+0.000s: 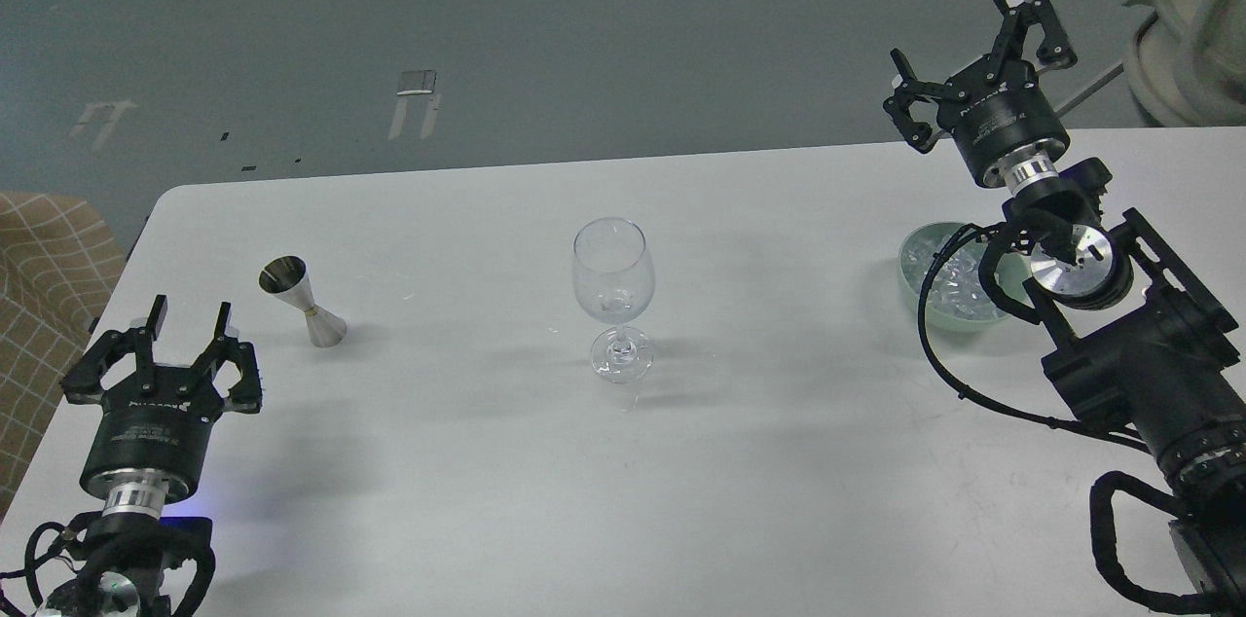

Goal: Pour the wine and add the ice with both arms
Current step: 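Lower the open left gripper beside the metal jigger, then close the left gripper around the metal jigger and lift it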

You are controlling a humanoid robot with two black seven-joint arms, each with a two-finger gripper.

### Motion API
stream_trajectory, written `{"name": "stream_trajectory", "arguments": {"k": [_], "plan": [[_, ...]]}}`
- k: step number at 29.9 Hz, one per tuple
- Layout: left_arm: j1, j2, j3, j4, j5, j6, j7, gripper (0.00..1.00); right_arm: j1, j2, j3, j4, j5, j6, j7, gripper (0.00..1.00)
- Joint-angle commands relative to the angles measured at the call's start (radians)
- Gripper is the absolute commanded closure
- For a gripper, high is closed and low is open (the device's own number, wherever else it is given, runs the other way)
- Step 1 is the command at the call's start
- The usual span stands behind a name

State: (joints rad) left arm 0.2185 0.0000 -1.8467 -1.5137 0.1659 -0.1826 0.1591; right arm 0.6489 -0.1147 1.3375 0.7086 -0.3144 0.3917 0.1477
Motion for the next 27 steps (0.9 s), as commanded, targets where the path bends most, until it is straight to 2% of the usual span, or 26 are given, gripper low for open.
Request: {"name": "stream_trajectory", "arguments": {"k": [1,4,8,13,16,21,27], "plan": [[-0.036,0.000,0.009,0.018,0.003,0.130,-0.010,0.49,0.000,0.000,-0.001,0.000,0.000,-0.014,0.000,0.00],[-0.042,0.000,0.012,0.018,0.006,0.179,-0.009,0.48,0.000,0.001,-0.001,0.000,0.000,-0.019,0.000,0.00],[-0.034,0.000,0.014,0.009,0.006,0.186,-0.004,0.45,-0.005,0.000,-0.001,0.000,0.000,-0.020,0.000,0.00],[-0.004,0.000,0.062,-0.025,0.007,0.173,0.005,0.44,-0.014,0.000,0.000,0.000,0.000,-0.020,0.000,0.00],[0.022,0.000,0.112,-0.046,0.007,0.138,0.008,0.44,-0.023,-0.002,0.002,0.000,0.000,-0.020,0.000,0.00],[0.022,0.000,0.164,-0.042,0.009,0.132,0.008,0.44,-0.025,-0.002,0.002,0.000,0.000,-0.020,0.000,0.00],[-0.005,0.000,0.165,-0.007,0.015,0.131,0.007,0.44,-0.035,-0.003,0.002,0.000,0.000,-0.020,0.001,0.00]]}}
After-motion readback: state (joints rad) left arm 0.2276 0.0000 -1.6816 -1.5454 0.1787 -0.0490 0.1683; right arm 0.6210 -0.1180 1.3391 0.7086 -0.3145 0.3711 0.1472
